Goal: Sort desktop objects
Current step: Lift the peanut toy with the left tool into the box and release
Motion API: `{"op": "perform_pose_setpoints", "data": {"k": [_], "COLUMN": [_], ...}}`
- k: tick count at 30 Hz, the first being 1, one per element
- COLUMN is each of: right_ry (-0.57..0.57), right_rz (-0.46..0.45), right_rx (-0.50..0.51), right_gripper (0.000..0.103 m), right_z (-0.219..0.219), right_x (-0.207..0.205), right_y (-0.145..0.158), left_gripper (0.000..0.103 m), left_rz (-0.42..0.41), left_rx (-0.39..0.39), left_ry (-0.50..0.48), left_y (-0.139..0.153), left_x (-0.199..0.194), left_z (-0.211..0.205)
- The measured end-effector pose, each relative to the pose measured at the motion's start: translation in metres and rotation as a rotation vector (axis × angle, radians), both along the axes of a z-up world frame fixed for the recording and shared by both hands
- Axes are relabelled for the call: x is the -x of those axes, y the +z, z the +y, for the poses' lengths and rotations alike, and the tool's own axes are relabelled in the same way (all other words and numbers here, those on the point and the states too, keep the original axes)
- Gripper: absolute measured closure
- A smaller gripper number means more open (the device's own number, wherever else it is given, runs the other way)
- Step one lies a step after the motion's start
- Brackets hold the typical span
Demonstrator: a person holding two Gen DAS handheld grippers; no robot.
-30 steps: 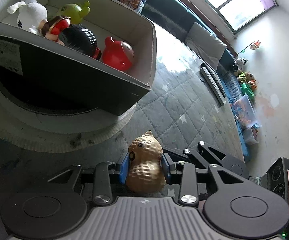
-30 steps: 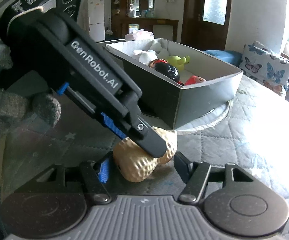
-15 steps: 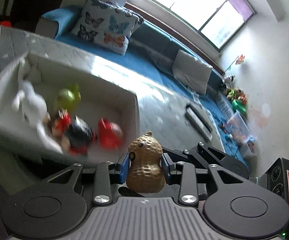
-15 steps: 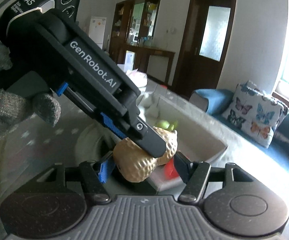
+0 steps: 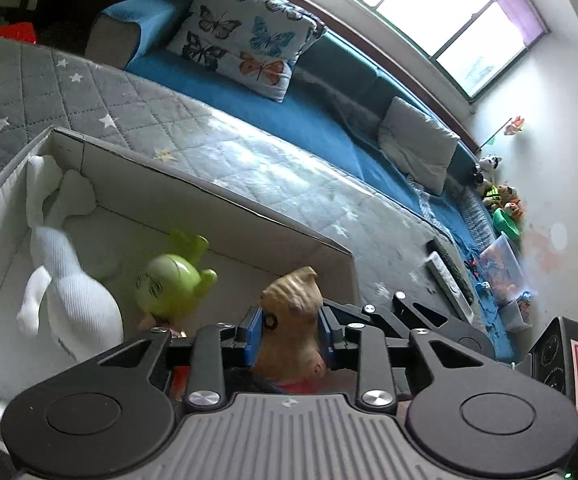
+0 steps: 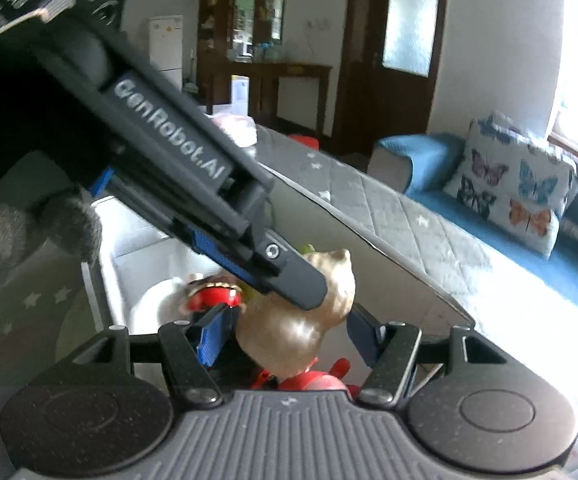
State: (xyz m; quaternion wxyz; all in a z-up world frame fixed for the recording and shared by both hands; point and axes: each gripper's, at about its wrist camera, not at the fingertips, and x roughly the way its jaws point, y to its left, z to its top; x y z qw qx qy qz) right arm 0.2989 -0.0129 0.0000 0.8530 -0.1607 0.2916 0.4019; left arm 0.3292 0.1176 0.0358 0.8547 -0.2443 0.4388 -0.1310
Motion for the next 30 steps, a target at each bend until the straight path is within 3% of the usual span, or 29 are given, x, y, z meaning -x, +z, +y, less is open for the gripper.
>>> {"op": "perform_pose_setpoints", "data": {"k": [11,18,25,30], "right_ry": [-0.039,-0.052,-0.082,-0.125], "right_rz": [0.071,0.065,0.022,0.014], "right_rx": [0.023,0.007,-0.042,-0.072], "right_gripper": [0.038,0.038,0.02,0.014], "right_z": [0.004,0.003,-0.01,-0.02], "right_x": [-0.03,-0.032,0.001,0.028], "right_y": [-0.013,-0.013,0.003,0.011], "left_gripper": [0.071,0.071,0.069,0.069], "left_rz": [0.053,0.005,-0.084,-0.14], "left_rx": [0.01,-0.033,-0.09,-0.126], "left_ry": [0.04,0.052,0.058,0.065], "left_y": [-0.027,-0.015,0.007,0.016], "left_x": [-0.017,-0.003,0.036,0.072], "left_z": [0.012,0.012,0.005,0.0]}}
